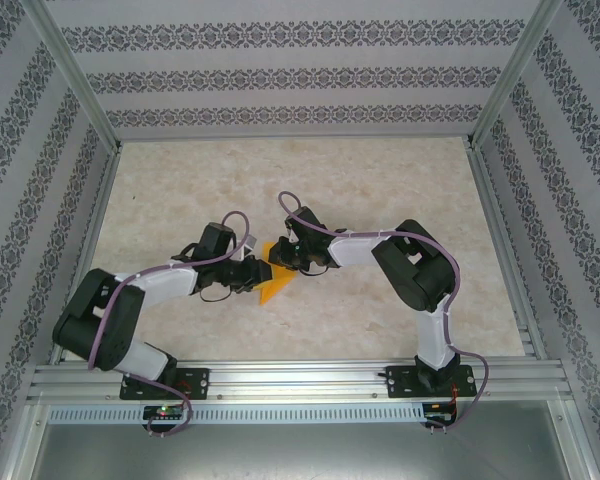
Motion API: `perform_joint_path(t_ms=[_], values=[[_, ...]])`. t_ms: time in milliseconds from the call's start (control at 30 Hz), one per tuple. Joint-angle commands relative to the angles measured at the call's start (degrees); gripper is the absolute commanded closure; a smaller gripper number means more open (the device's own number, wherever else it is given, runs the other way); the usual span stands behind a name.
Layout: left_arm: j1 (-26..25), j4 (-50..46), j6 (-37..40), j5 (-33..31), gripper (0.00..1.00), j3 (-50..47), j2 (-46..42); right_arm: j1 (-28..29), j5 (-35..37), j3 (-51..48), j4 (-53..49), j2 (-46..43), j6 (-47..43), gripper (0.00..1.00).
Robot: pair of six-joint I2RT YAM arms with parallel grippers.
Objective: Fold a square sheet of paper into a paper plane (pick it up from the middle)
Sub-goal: Fourth fold the wing at the center of the table.
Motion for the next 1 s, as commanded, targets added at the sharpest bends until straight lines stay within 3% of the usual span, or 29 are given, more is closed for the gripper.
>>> perform_joint_path(t_ms=[0, 233, 433, 767, 967], values=[[-1.2, 4.9, -1.2, 0.0, 0.77, 1.9, 2.5, 0.6, 2.9, -1.1, -4.6, 2.9, -0.4, 0.83], [-1.2, 6.9, -0.2, -1.7, 0.77, 3.5, 7.2, 0.6, 2.4, -1.2, -4.1, 3.3, -0.2, 0.83], [-1.3, 1.5, 3.3, -3.5, 0.79, 3.1, 10.5, 0.5, 2.5, -1.1, -4.6, 3.4, -0.4, 0.83], [-1.2, -7.7, 8.6, -9.4, 0.81, -2.9, 6.9, 0.1, 3.0, -1.3, -5.2, 3.6, -0.7, 0.83], [-1.3, -14.1, 12.9, -8.6, 0.82, -3.6, 5.5, -0.1, 3.3, -1.4, -5.6, 3.9, -0.8, 0.83]])
